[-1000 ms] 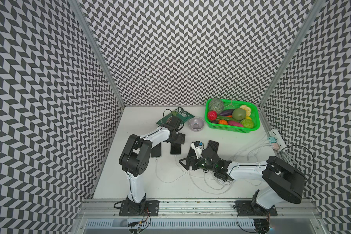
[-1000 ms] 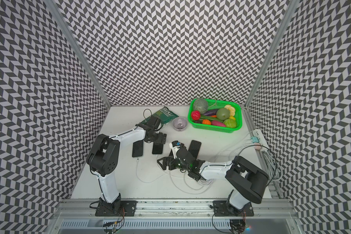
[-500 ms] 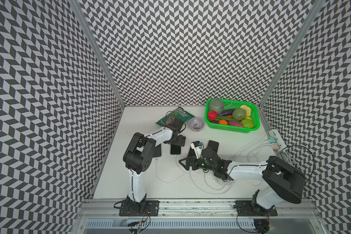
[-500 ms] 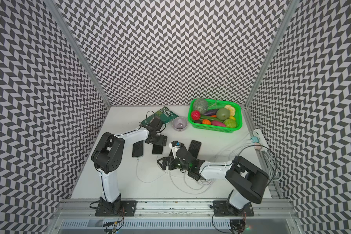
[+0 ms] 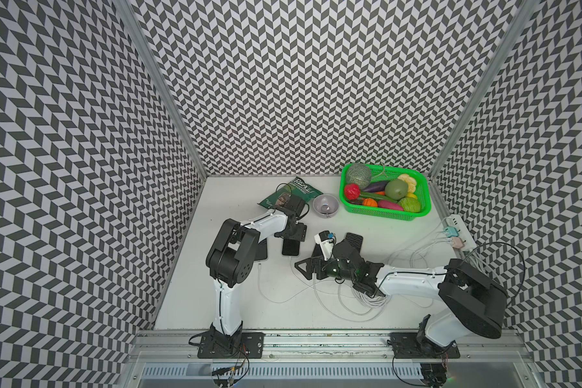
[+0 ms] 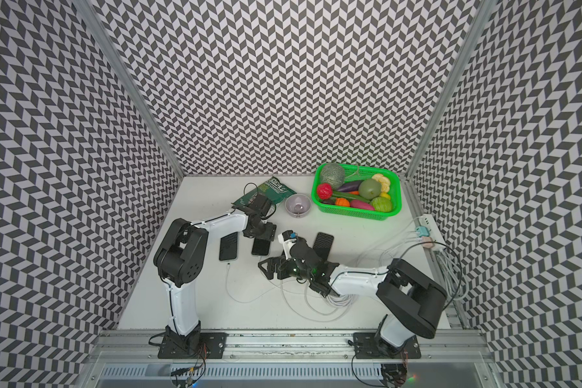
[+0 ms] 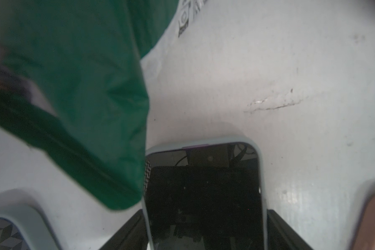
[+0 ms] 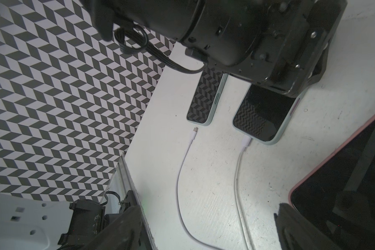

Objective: Unplug the charging cable from the phone
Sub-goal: Pick up the phone at the center of the board.

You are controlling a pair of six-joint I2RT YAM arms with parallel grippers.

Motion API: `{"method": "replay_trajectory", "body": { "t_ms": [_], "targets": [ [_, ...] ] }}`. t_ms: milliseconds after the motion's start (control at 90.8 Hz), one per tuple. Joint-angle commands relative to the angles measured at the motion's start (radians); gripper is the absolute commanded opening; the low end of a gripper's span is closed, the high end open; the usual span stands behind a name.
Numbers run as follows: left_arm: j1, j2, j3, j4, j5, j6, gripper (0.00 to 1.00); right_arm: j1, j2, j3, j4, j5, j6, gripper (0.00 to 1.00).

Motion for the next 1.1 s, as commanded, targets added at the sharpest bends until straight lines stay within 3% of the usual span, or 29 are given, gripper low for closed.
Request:
{"method": "replay_trajectory", "body": {
  "t_ms": [0, 132, 1091],
  "targets": [
    [-0.001, 0.036, -0.018, -0.041, 0.007, 0.006, 0.18, -0.001, -0.005, 0.030, 0.016, 0.003, -0.012, 0.97],
    [-0.001, 0.004, -0.025, -0.029, 0.001, 0.006, 0.00, -0.001, 0.031, 0.051, 0.019, -0.011, -0.011, 0.96],
    [0.052, -0.238, -0.107, 0.131, 0.121, 0.005, 0.00, 0.010, 0.308, 0.203, 0.039, -0.025, -0.003, 0.77]
  ]
}}
